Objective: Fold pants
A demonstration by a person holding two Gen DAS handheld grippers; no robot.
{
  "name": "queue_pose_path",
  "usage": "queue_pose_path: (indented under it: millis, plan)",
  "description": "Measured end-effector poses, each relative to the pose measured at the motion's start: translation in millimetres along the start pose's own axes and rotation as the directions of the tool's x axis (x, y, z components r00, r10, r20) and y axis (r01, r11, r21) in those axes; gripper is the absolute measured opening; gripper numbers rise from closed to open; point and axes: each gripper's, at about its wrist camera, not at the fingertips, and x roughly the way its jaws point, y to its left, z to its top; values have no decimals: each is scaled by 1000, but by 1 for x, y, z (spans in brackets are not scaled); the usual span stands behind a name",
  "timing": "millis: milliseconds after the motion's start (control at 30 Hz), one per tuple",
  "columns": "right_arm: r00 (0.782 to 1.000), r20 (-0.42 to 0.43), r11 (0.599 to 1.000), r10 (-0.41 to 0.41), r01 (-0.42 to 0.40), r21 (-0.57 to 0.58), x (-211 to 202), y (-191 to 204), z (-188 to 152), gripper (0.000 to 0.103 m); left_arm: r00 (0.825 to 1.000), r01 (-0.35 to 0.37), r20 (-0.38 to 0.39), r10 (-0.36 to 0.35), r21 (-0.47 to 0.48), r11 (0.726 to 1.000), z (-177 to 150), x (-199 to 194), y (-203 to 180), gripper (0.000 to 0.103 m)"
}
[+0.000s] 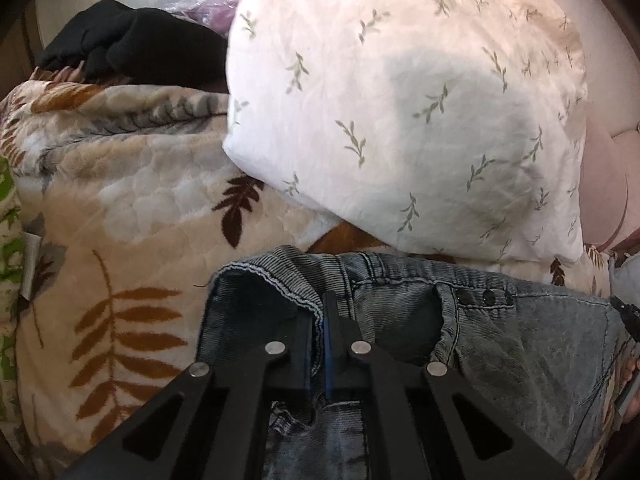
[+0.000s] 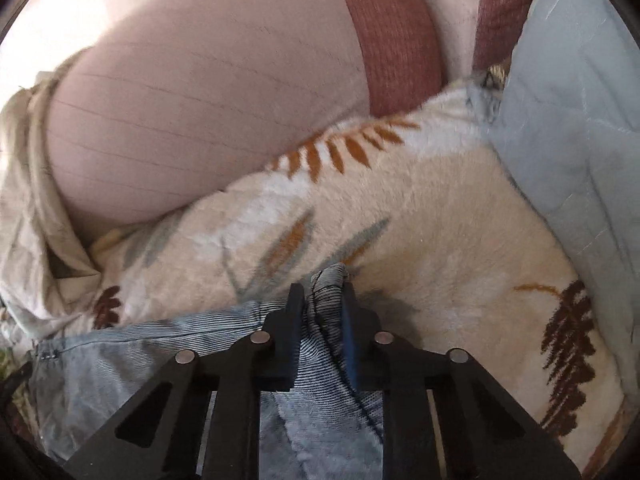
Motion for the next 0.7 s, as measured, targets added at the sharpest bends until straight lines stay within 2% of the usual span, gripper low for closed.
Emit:
queue_pose_path:
  millis: [167,367,567,700]
  plan:
    - [993,101,998,52,-54,17,-40,9,5,15,998,59,34,-57,-48,997,1,-24,16,4]
    - [965,233,992,117,-124,15,-96,21,12,15,988,124,99,-121,-25,992,-8,-76,28,4]
    - [924,350,983,156,-180,37,-156,9,8,14,963,216,171,-206,-37,976,-31,-145,54,4]
    - [911,372,980,178,-199,19,-183,-8,-16,14,944,267,209,-256,-28,963,-67,-181,68,5]
